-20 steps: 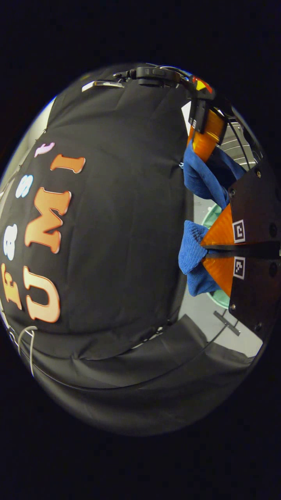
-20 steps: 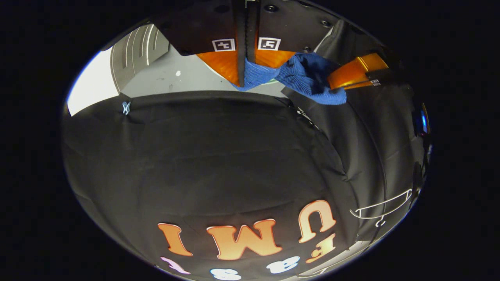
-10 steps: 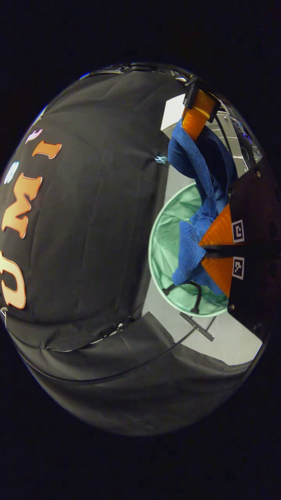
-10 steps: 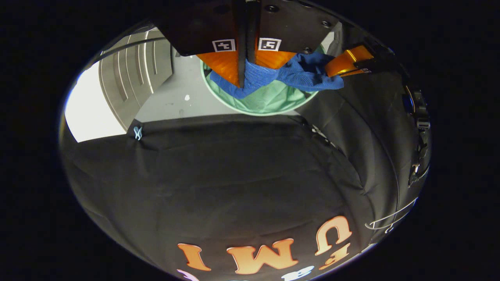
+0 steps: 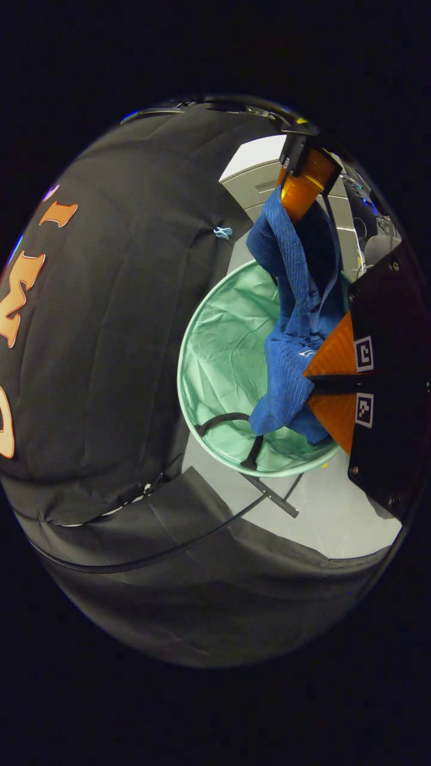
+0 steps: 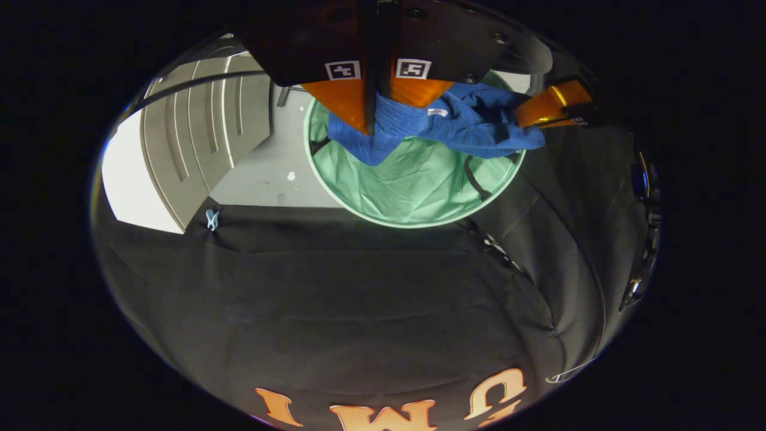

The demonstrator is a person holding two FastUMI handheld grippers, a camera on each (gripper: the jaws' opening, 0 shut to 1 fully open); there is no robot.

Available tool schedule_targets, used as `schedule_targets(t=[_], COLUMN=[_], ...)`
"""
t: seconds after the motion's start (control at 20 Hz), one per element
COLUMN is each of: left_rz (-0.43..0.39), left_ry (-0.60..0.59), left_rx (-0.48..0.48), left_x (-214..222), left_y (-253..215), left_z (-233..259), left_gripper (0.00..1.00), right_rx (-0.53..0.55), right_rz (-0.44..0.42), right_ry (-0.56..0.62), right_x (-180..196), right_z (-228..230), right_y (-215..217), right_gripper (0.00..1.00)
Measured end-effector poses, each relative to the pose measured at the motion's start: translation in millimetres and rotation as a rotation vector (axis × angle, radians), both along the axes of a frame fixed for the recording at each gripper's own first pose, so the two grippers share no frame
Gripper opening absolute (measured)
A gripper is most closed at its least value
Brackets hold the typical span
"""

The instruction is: Grasp the clothes on the hanger with both hands and then place them into the laundry hamper below.

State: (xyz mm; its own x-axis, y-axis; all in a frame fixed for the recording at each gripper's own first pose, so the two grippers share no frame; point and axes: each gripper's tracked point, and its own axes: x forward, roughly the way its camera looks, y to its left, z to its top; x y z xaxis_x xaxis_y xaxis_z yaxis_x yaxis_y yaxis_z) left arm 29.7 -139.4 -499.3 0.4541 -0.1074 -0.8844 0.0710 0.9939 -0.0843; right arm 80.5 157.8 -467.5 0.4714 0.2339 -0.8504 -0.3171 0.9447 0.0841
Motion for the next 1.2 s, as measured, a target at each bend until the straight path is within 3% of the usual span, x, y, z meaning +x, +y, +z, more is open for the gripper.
schedule_targets(t=[0.2, 0.3, 0.4, 0.45, 0.5, 0.55, 0.6, 0.65, 0.7, 0.75, 0.8, 0.9, 0.95, 1.0, 1.1, 1.15, 1.2], left_rz=[-0.004, -0.01, -0.008, -0.014, -0.023, -0.028, -0.028, -0.026, -0.022, -0.019, -0.016, -0.007, 0.01, 0.024, 0.053, 0.057, 0.057], left_ry=[0.058, 0.071, 0.079, 0.067, 0.056, 0.045, 0.031, 0.02, 0.017, 0.016, 0.014, 0.007, 0.0, -0.006, -0.02, -0.029, -0.041], left_rx=[0.05, 0.045, 0.016, 0.019, 0.022, 0.029, 0.031, 0.023, 0.02, 0.022, 0.03, 0.045, 0.056, 0.049, 0.033, 0.03, 0.035], left_x=[-12.4, -15.0, -16.5, -15.0, -11.4, -10.4, -6.8, -4.4, -3.4, -5.5, -5.4, -5.9, -4.5, -2.6, -3.1, -0.8, 1.1], left_y=[9.3, 5.7, -1.8, -2.9, -4.2, -4.9, -5.7, -7.9, -8.5, -6.6, -4.3, -3.4, 0.4, 1.0, 1.7, 2.0, 4.6], left_z=[-6.6, -8.3, -4.1, 0.4, 5.0, 7.1, 11.5, 13.2, 15.2, 18.8, 20.4, 18.8, 21.1, 23.0, 32.1, 37.3, 39.8], left_gripper=[0.01, 0.04, 0.11, 0.1, 0.16, 0.16, 0.1, 0.2, 0.28, 0.42, 0.55, 0.78, 0.78, 0.8, 0.89, 0.97, 0.96], right_rx=[-0.019, -0.021, -0.018, -0.012, -0.012, -0.004, 0.006, 0.015, 0.02, 0.014, 0.011, 0.017, 0.015, 0.018, 0.024, 0.026, 0.022], right_rz=[-0.007, -0.006, -0.01, -0.01, -0.012, -0.012, -0.014, -0.019, -0.02, -0.021, -0.022, -0.032, -0.04, -0.045, -0.049, -0.045, -0.044], right_ry=[0.047, 0.062, 0.066, 0.068, 0.066, 0.069, 0.075, 0.078, 0.076, 0.073, 0.067, 0.068, 0.067, 0.067, 0.055, 0.052, 0.051], right_x=[-7.7, -11.1, -11.8, -13.4, -12.4, -11.7, -14.0, -13.1, -12.8, -13.6, -14.5, -13.7, -11.3, -13.2, -11.2, -10.8, -12.7], right_z=[-15.9, -17.7, -17.3, -15.0, -13.9, -13.1, -10.8, -8.4, -7.9, -6.2, -4.2, -1.9, -0.1, 0.8, 4.5, 7.8, 7.9], right_y=[-2.3, -3.9, -2.9, -2.9, -6.4, -6.1, -5.6, -3.4, -3.1, -4.5, -6.6, -10.0, -11.7, -12.0, -14.6, -14.6, -17.3], right_gripper=[0.08, 0.19, 0.19, 0.29, 0.36, 0.31, 0.36, 0.23, 0.33, 0.22, 0.33, 0.42, 0.47, 0.75, 0.75, 0.71, 0.86])
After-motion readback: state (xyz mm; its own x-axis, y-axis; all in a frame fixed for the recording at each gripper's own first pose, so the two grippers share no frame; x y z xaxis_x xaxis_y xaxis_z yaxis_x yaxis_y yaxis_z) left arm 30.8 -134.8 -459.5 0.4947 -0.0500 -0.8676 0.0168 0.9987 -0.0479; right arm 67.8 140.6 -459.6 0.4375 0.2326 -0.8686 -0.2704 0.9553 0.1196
